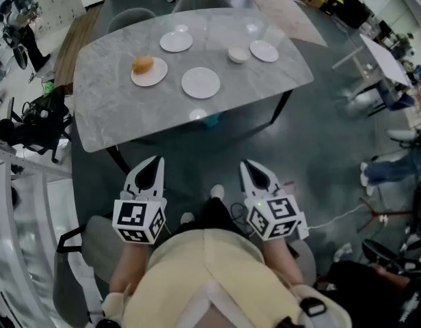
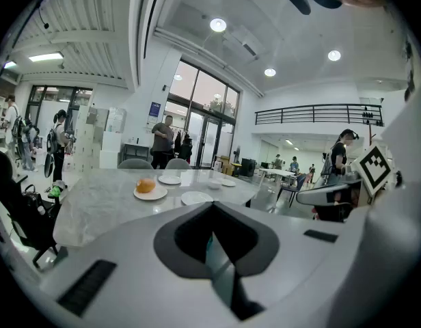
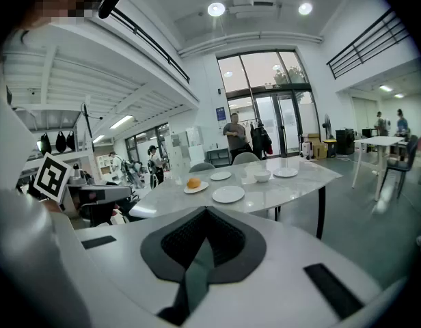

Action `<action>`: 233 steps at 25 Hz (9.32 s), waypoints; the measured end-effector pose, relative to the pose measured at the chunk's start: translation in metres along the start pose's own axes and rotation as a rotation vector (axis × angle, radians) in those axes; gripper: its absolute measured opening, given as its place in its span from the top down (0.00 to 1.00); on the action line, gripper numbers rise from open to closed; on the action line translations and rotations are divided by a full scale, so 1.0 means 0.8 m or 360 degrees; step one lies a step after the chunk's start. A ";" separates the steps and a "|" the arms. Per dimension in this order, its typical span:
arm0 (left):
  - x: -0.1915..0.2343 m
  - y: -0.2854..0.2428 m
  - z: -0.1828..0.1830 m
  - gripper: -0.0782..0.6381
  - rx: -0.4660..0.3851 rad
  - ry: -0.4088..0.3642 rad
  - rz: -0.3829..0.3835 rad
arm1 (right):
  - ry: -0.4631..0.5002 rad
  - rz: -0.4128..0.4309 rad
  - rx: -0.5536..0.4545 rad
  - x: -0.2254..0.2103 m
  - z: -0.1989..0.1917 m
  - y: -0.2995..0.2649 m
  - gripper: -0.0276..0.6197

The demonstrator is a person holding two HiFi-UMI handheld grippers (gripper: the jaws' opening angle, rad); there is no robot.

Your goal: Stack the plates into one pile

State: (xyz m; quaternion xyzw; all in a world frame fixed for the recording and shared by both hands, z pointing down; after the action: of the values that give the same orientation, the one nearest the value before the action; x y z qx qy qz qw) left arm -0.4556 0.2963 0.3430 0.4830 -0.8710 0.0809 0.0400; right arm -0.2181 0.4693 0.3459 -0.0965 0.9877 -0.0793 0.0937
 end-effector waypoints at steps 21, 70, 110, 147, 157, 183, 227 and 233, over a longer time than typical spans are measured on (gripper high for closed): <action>0.003 -0.083 -0.009 0.89 0.0068 -0.0066 0.0064 | -0.0126 -0.0047 -0.0038 -0.071 0.005 -0.055 0.95; 0.048 -0.366 -0.080 0.70 0.0505 0.0610 0.0427 | 0.0017 0.0274 0.0260 -0.256 0.013 -0.261 0.95; 0.141 -0.490 -0.112 0.71 0.0844 0.0534 0.0404 | 0.0081 0.0470 0.0529 -0.243 0.027 -0.485 0.95; 0.084 -0.465 -0.063 0.85 0.0620 0.0623 0.0760 | 0.0203 0.1180 0.0631 -0.269 0.056 -0.553 0.95; 0.045 -0.471 -0.034 0.87 0.0265 0.0789 0.0876 | 0.0237 0.1355 0.0578 -0.283 0.072 -0.559 0.95; 0.152 -0.526 0.011 0.88 -0.0170 0.0903 0.0874 | 0.0196 0.1182 0.0552 -0.240 0.064 -0.599 0.95; 0.310 -0.642 -0.035 0.88 -0.0299 0.1170 0.1216 | 0.0187 0.0859 0.0772 -0.211 0.016 -0.682 0.95; 0.309 -0.643 -0.050 0.87 -0.0158 0.1194 0.1305 | 0.0192 0.0865 0.0791 -0.209 0.013 -0.680 0.95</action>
State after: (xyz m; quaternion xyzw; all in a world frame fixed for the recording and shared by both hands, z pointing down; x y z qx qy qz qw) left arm -0.1511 -0.1707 0.4718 0.0402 -0.9164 0.2151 0.3350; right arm 0.0410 -0.0246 0.4593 0.1999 0.9316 -0.2944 0.0736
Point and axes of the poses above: the fingertips, and each gripper's own axes: y backward along the fingers, x to its left, z out of its top, the point moved 10 cm from there along y, backward along the fingers, and after that the axes turned 13 degrees about -x, right-handed, at the moved point
